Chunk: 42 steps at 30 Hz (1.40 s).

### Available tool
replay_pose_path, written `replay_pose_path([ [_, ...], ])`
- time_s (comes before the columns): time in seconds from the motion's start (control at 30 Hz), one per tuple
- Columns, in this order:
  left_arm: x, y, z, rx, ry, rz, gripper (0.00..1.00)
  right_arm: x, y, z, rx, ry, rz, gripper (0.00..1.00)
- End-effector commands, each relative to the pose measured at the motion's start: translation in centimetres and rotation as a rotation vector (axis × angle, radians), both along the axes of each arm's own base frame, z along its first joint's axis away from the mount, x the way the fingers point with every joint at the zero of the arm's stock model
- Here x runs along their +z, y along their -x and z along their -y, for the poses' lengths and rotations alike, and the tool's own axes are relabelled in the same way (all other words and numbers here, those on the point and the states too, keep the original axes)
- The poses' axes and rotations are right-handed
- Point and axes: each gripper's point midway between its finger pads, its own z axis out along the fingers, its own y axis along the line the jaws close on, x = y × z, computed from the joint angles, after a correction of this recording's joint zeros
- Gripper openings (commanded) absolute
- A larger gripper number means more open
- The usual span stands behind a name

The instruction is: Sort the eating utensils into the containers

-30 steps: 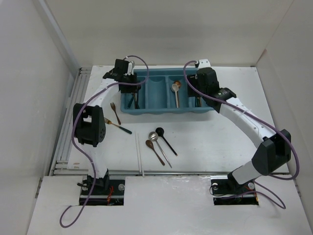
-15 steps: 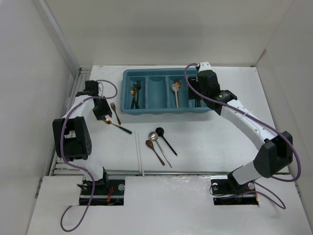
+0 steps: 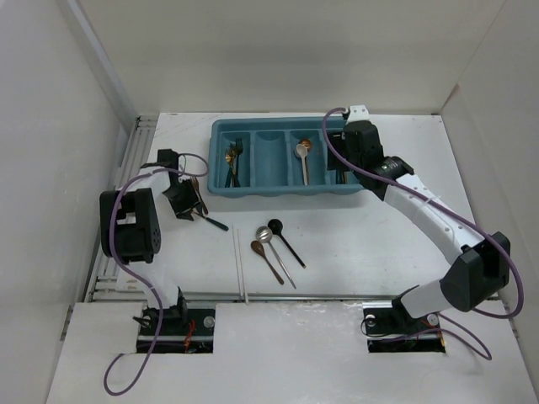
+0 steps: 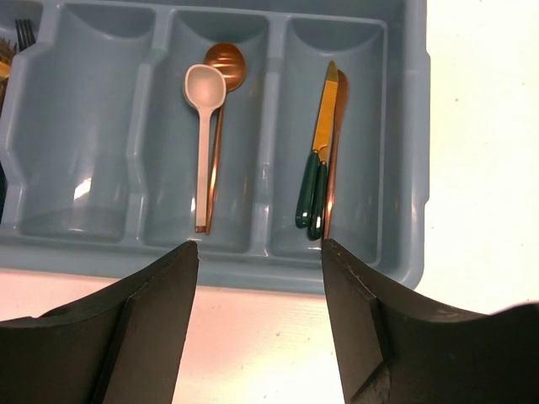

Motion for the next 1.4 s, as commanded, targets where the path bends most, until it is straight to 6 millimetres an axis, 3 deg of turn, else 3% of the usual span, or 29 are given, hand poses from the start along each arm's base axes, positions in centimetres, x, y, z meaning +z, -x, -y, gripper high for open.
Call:
replay_pose_path([
  [0.0, -0.4, -2.0, -0.2, 0.000, -0.003, 0.028, 0.34, 1.1, 0.6, 0.2, -0.014, -0.012, 0.026, 0.66],
  [0.13, -0.5, -3.6, -0.9, -0.004, -0.036, 0.035, 0.34, 0.8, 0.5, 0.1, -0.014, -0.008, 0.018, 0.66],
  [0.27, -0.8, -3.8, -1.3, -0.009, -0.058, 0.024, 0.34, 0.8, 0.3, 0.0, -0.014, -0.008, 0.018, 0.66],
  [0.37, -1.7, -3.3, -2.1, -0.012, -0.105, -0.010, 0.20, 1.0, 0.3, 0.0, -0.014, -0.008, 0.018, 0.66],
  [0.5, -1.8, -4.6, -4.7, 0.011, -0.167, -0.013, 0.00, 0.6, 0.2, 0.0, -0.010, 0.005, 0.011, 0.66],
  [0.63, -0.9, -8.3, -7.9, 0.020, -0.238, 0.036, 0.00, 0.6, 0.2, 0.0, -0.010, 0.005, 0.011, 0.66],
  [0.67, 0.8, -10.5, -8.5, 0.018, -0.261, 0.103, 0.00, 0.6, 0.2, 0.0, -0.010, 0.005, 0.011, 0.66],
  [0.73, 2.0, -12.2, -9.0, -0.034, -0.288, 0.168, 0.02, 0.6, 0.2, 0.0, -0.010, 0.005, 0.011, 0.66],
  [0.77, 2.9, -13.3, -8.7, -0.059, -0.299, 0.206, 0.06, 0.6, 0.2, 0.0, -0.010, 0.005, 0.011, 0.66],
  [0.9, 3.7, -13.8, -7.2, -0.185, -0.314, 0.238, 0.32, 0.6, 0.2, 0.0, -0.010, 0.005, 0.011, 0.66],
  [0.97, 3.7, -13.1, -7.1, -0.196, -0.313, 0.219, 0.38, 0.6, 0.2, 0.0, -0.010, 0.005, 0.011, 0.66],
  [1.0, 2.8, -11.7, -7.0, -0.204, -0.303, 0.170, 0.41, 1.0, 0.3, 0.1, -0.010, 0.000, 0.019, 0.66],
  [1.1, 2.7, -9.3, -7.9, -0.189, -0.336, 0.118, 0.41, 0.8, 0.6, 0.3, -0.010, 0.005, 0.010, 0.66],
  [1.23, 0.5, -4.2, -9.0, -0.163, -0.354, -0.015, 0.41, 0.7, 0.9, 0.4, -0.009, 0.006, 0.009, 0.66],
  [1.37, -0.6, -1.9, -9.3, -0.146, -0.359, -0.051, 0.40, 0.7, 1.1, 0.5, -0.009, 0.006, 0.009, 0.66],
])
